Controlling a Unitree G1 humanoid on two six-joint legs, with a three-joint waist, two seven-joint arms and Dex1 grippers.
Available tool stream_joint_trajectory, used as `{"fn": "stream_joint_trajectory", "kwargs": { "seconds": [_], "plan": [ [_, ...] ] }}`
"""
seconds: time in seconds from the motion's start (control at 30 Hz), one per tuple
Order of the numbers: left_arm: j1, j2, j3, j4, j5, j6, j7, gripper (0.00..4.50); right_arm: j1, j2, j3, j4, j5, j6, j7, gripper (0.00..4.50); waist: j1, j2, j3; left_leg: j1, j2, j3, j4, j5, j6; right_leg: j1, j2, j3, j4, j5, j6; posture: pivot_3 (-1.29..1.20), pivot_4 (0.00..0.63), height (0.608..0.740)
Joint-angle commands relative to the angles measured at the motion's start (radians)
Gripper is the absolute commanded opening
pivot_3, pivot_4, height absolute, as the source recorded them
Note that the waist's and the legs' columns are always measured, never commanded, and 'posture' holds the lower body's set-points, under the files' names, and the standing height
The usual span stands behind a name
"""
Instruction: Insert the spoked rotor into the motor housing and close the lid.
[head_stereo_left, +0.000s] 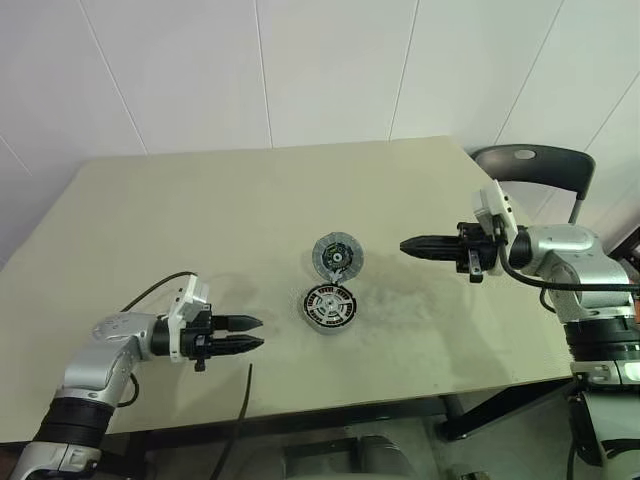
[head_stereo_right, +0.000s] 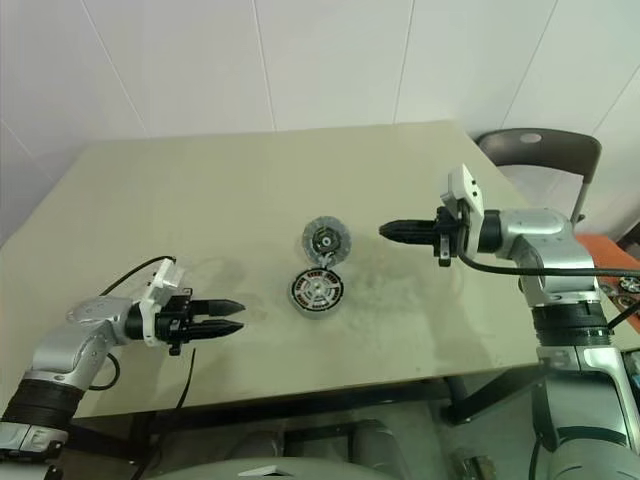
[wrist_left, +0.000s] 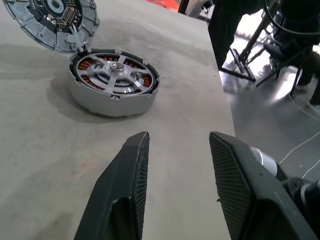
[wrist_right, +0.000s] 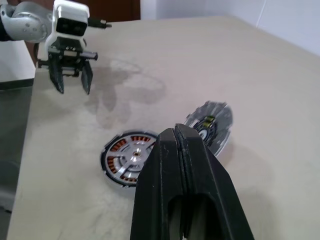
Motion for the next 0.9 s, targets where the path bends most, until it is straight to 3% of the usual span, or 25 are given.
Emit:
{"fn": "stream_joint_trajectory", "kwargs": {
  "seconds": [0.03, 0.07, 0.13, 0.17, 0.23, 0.3, 0.4, 0.73, 0.9],
  "plan": [
    [0.009, 0.001, 0.042, -0.077, -0.058, 0.038, 0.009, 2.06, -0.058, 0.001, -0.022, 0.033, -0.010, -0.037, -0.004, 0.00, 0.000, 0.000, 0.000, 0.000, 0.000, 0.000, 0.000, 0.000, 0.000, 0.000, 0.000, 0.000, 0.000, 0.000, 0.000, 0.00, 0.000, 0.740],
    [0.018, -0.003, 0.042, -0.092, -0.056, 0.032, 0.017, 2.06, -0.055, 0.064, 0.015, 0.059, -0.050, -0.093, -0.047, 0.00, -0.003, 0.000, 0.000, 0.000, 0.000, 0.000, 0.000, 0.000, 0.000, 0.000, 0.000, 0.000, 0.000, 0.000, 0.000, 0.00, 0.000, 0.740],
    [0.024, -0.008, 0.044, -0.121, -0.061, 0.053, 0.047, 2.06, -0.045, 0.334, 0.164, 0.284, -0.227, -0.343, -0.232, 0.00, -0.023, -0.007, -0.005, 0.002, 0.001, 0.002, -0.002, 0.000, 0.001, 0.001, 0.001, 0.001, 0.001, 0.000, 0.000, 0.00, 0.000, 0.740],
    [0.024, -0.010, 0.045, -0.130, -0.063, 0.061, 0.056, 2.06, -0.048, 0.415, 0.198, 0.365, -0.285, -0.425, -0.279, 0.00, -0.037, -0.012, -0.006, 0.003, 0.001, 0.003, -0.003, 0.000, 0.001, 0.004, 0.001, 0.000, 0.001, 0.000, 0.000, 0.00, 0.000, 0.740],
    [0.017, -0.017, 0.049, -0.138, -0.066, 0.068, 0.069, 2.06, -0.068, 0.472, 0.204, 0.465, -0.343, -0.526, -0.309, 0.00, -0.049, -0.009, -0.003, 0.012, 0.008, 0.003, -0.009, 0.000, 0.000, 0.010, 0.003, -0.002, 0.001, 0.000, -0.001, 0.00, 0.000, 0.740],
    [0.015, -0.021, 0.051, -0.143, -0.064, 0.075, 0.079, 2.06, -0.087, 0.483, 0.213, 0.527, -0.382, -0.608, -0.337, 0.00, -0.036, 0.002, 0.002, 0.011, 0.006, 0.003, -0.009, 0.001, -0.002, 0.004, 0.002, -0.003, 0.003, 0.003, -0.004, 0.00, 0.000, 0.740],
    [0.018, -0.022, 0.052, -0.156, -0.066, 0.083, 0.095, 2.06, -0.098, 0.484, 0.223, 0.588, -0.403, -0.688, -0.350, 0.00, -0.029, 0.000, 0.000, 0.007, 0.001, 0.001, -0.007, 0.002, -0.003, 0.001, -0.002, -0.002, 0.003, 0.005, -0.001, 0.00, 0.000, 0.740],
    [0.014, -0.018, 0.072, -0.178, -0.108, 0.146, 0.128, 2.06, -0.130, 0.459, 0.081, 0.510, -0.223, -0.501, -0.203, 0.00, -0.036, -0.002, -0.001, 0.012, 0.002, 0.001, -0.012, 0.001, -0.002, 0.002, 0.000, -0.001, 0.003, 0.005, -0.001, 0.00, 0.000, 0.740],
    [0.005, -0.027, 0.068, -0.186, -0.119, 0.160, 0.142, 2.06, -0.159, 0.366, 0.027, 0.380, -0.128, -0.318, -0.095, 0.00, -0.033, -0.001, -0.001, 0.012, 0.001, 0.001, -0.011, 0.001, -0.002, 0.002, 0.000, -0.001, 0.003, 0.005, -0.001, 0.00, 0.000, 0.740]
  ]
}}
